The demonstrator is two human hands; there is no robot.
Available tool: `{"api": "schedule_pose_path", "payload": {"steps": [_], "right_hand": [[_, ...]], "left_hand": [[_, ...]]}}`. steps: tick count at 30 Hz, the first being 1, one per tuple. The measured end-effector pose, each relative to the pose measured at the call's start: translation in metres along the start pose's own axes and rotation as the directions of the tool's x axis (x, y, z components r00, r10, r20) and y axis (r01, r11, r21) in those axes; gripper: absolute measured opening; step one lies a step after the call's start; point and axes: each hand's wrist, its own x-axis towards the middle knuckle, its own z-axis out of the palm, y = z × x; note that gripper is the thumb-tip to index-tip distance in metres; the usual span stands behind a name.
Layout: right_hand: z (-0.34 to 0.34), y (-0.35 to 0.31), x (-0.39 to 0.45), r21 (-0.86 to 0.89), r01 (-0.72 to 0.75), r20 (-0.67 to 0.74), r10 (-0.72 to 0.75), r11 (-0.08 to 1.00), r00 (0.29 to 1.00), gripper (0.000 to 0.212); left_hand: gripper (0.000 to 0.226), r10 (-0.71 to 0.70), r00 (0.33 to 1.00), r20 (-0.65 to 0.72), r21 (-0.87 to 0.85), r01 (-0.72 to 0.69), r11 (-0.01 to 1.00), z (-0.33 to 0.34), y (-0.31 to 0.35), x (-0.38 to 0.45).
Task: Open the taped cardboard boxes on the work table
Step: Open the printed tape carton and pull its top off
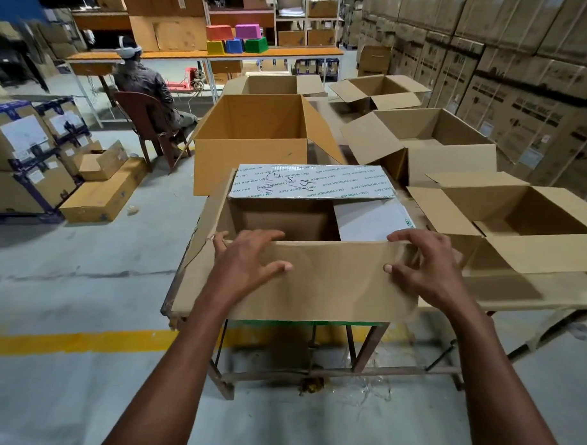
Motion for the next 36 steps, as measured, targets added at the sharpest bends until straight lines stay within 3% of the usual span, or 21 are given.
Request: {"api": "schedule_pose_path", "payload": {"steps": [5,8,12,14,19,22,36], "right_hand": [[0.005,-0.036,0.023,0.082,0.076,0.049,-0.080,0.994,0.996,0.021],[0.014,-0.049,0.059,-0.115,-0.004,0.175,0.024,0.993,0.984,0.027],[0.030,-0.045,0.116,-0.386,-0.013,0.495,0.219,0.922,0.841,0.039],[0.035,-0.042,0.134,-0.461,0.013,0.547,0.273,0.887,0.792,0.044],[0.041,-0.038,0.161,-0.471,0.026,0.395,0.184,0.882,0.900,0.094],[0.045,-0.045,0.180,-0.509,0.065,0.296,0.104,0.858,0.949,0.105],[0.078,-0.020,0.246,-0.547,0.025,0.335,0.191,0.837,0.923,0.080]], "left_hand": [[0.044,-0.011,0.993,-0.116,0.090,0.022,0.996,0.009,0.007,0.001],[0.043,0.016,0.984,-0.180,0.114,0.005,0.994,0.015,0.004,-0.003],[0.045,0.027,0.980,-0.195,0.139,0.000,0.990,0.020,-0.001,-0.002],[0.047,0.026,0.982,-0.189,0.148,0.002,0.989,0.021,-0.002,-0.001],[0.047,0.025,0.986,-0.164,0.138,-0.002,0.990,0.025,-0.007,-0.006],[0.045,0.044,0.985,-0.169,0.148,-0.019,0.989,0.025,-0.007,-0.009],[0.049,0.027,0.989,-0.148,0.147,-0.005,0.989,0.027,-0.010,-0.003]]}}
